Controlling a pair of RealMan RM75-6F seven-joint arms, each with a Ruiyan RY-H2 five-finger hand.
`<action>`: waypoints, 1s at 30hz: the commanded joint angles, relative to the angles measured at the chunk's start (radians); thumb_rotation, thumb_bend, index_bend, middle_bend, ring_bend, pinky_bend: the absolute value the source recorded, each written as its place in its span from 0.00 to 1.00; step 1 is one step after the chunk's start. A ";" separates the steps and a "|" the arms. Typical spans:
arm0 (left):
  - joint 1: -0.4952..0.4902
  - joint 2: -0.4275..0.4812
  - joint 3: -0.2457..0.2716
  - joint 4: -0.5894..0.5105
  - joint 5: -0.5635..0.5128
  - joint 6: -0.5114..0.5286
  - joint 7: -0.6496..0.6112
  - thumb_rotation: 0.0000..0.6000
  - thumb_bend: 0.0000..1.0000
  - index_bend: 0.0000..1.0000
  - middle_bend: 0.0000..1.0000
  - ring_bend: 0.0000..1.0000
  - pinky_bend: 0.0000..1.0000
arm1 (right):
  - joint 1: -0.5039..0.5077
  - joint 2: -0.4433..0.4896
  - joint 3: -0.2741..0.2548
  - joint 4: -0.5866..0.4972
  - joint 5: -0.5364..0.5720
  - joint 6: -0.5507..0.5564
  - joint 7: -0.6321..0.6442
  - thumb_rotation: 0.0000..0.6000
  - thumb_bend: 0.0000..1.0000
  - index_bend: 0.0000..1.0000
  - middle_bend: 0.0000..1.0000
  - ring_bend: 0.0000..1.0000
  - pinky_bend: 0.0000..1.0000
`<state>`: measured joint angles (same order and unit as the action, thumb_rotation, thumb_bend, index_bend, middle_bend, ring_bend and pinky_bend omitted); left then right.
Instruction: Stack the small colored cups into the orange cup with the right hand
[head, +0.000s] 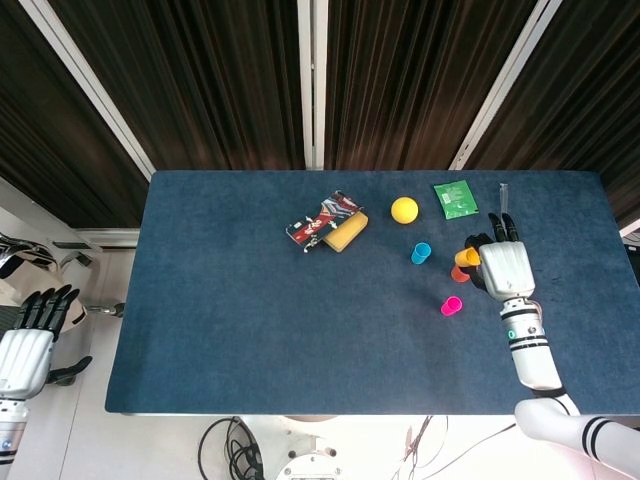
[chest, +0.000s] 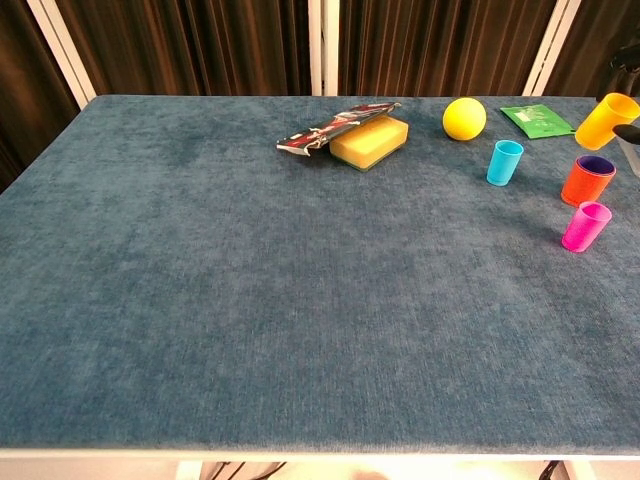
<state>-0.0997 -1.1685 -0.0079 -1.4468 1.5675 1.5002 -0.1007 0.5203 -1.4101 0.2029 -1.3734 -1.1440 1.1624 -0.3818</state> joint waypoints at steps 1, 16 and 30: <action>-0.001 0.003 0.000 -0.003 -0.002 -0.002 0.003 1.00 0.12 0.03 0.04 0.00 0.00 | 0.001 -0.006 -0.001 0.010 0.022 -0.019 -0.018 1.00 0.32 0.44 0.45 0.06 0.00; 0.002 0.007 0.001 -0.002 -0.013 -0.009 0.001 1.00 0.12 0.03 0.04 0.00 0.00 | 0.018 -0.027 -0.001 0.045 0.064 -0.059 -0.054 1.00 0.32 0.44 0.44 0.06 0.00; 0.001 0.004 -0.001 0.001 -0.018 -0.014 -0.003 1.00 0.12 0.04 0.04 0.00 0.00 | 0.029 0.000 0.011 0.023 0.077 -0.092 -0.021 1.00 0.24 0.14 0.21 0.00 0.00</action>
<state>-0.0988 -1.1641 -0.0086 -1.4455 1.5493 1.4862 -0.1036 0.5504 -1.4181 0.2071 -1.3404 -1.0597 1.0650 -0.4196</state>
